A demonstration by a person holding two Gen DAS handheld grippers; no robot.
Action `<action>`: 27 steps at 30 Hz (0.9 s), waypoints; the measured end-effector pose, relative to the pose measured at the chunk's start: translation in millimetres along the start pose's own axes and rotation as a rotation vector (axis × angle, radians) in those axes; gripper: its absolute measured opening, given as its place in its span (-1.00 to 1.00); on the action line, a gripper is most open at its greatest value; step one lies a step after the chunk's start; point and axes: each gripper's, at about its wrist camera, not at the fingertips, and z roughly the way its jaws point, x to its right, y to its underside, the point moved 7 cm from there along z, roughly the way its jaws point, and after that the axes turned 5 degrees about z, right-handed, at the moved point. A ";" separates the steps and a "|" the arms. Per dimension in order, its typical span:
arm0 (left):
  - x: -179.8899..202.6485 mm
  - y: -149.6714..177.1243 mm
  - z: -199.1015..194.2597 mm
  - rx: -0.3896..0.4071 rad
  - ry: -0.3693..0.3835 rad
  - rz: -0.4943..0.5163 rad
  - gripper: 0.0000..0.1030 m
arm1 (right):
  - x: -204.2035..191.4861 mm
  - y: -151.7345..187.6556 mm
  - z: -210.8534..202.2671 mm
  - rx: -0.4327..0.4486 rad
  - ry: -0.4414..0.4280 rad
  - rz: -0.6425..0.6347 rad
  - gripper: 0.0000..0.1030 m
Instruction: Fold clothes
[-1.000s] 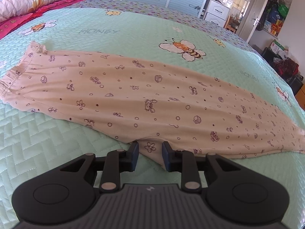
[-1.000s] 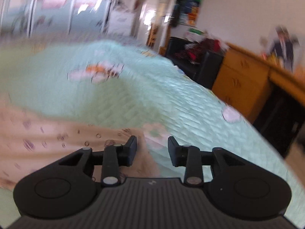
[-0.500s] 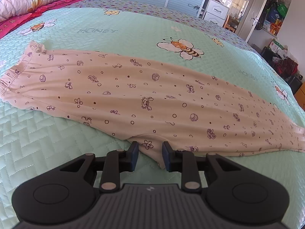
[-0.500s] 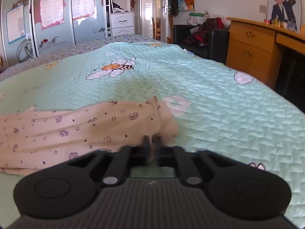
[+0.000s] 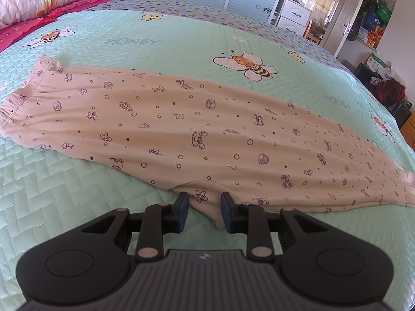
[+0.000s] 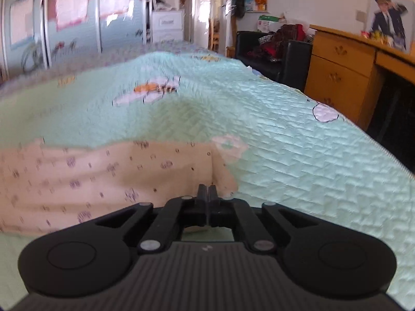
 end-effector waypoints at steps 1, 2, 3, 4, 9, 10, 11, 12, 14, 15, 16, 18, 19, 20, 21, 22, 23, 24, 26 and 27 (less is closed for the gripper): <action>-0.3 0.0 0.1 0.000 -0.001 0.000 -0.44 | -2.6 0.8 -0.7 0.005 -0.013 -0.001 -0.63; -0.1 0.3 0.5 -0.001 -0.001 0.000 -0.44 | -5.3 1.5 -1.3 0.011 -0.025 -0.001 -0.43; 0.3 0.7 0.9 -0.003 -0.001 0.002 -0.44 | -8.0 2.4 -1.7 0.014 -0.034 -0.005 -0.42; 0.9 0.9 1.0 -0.003 -0.001 0.003 -0.44 | -10.7 3.8 -0.1 0.005 -0.025 -0.022 -0.43; 2.8 -2.9 -3.3 0.008 0.002 0.003 -0.44 | -17.0 8.9 8.0 -0.030 0.012 -0.063 -0.56; 3.5 -5.0 -5.7 0.015 0.004 0.003 -0.44 | -16.9 8.0 5.6 -0.019 0.024 -0.060 -0.51; 4.6 -7.9 -8.7 0.025 0.006 0.004 -0.44 | -16.6 7.3 3.1 -0.010 0.037 -0.056 -0.46; 6.3 -11.3 -11.8 0.035 0.010 0.003 -0.44 | -14.7 7.6 0.0 -0.005 0.050 -0.042 -0.33; 11.1 -18.8 -18.2 0.058 0.019 0.002 -0.44 | -10.9 11.4 -6.6 0.002 0.051 0.008 -0.08; 16.3 -23.5 -22.1 0.072 0.029 0.007 -0.44 | -9.0 14.1 -7.1 -0.005 0.046 0.042 -0.06; 21.8 -28.3 -26.0 0.087 0.041 0.012 -0.44 | -6.9 16.6 -7.8 -0.010 0.042 0.077 -0.06; 33.9 -38.0 -34.3 0.116 0.067 0.026 -0.44 | -2.1 19.6 -9.7 -0.005 0.030 0.161 -0.06; 40.1 -42.6 -38.4 0.129 0.079 0.038 -0.44 | -0.6 20.5 -8.7 -0.007 0.010 0.201 -0.06; 46.0 -46.8 -42.1 0.142 0.088 0.050 -0.44 | -0.6 21.0 -6.6 -0.012 -0.001 0.224 -0.10; 51.3 -50.0 -45.4 0.152 0.096 0.060 -0.44 | -0.6 21.5 -4.4 -0.017 -0.011 0.247 -0.37; 55.2 -51.9 -47.2 0.158 0.103 0.066 -0.44 | -0.3 21.8 -2.5 -0.023 -0.022 0.271 -0.72; 58.9 -53.6 -48.7 0.164 0.110 0.071 -0.44 | 1.0 21.0 -1.6 -0.027 -0.036 0.300 -0.77; 60.7 -53.7 -48.8 0.163 0.112 0.074 -0.43 | 2.7 19.8 -1.9 -0.022 -0.044 0.335 -0.81; 62.4 -52.7 -47.6 0.158 0.114 0.076 -0.42 | 2.3 15.6 -5.0 -0.001 -0.035 0.342 -0.83; 62.3 -51.9 -46.3 0.154 0.112 0.075 -0.42 | 1.2 13.0 -6.7 0.010 -0.031 0.335 -0.83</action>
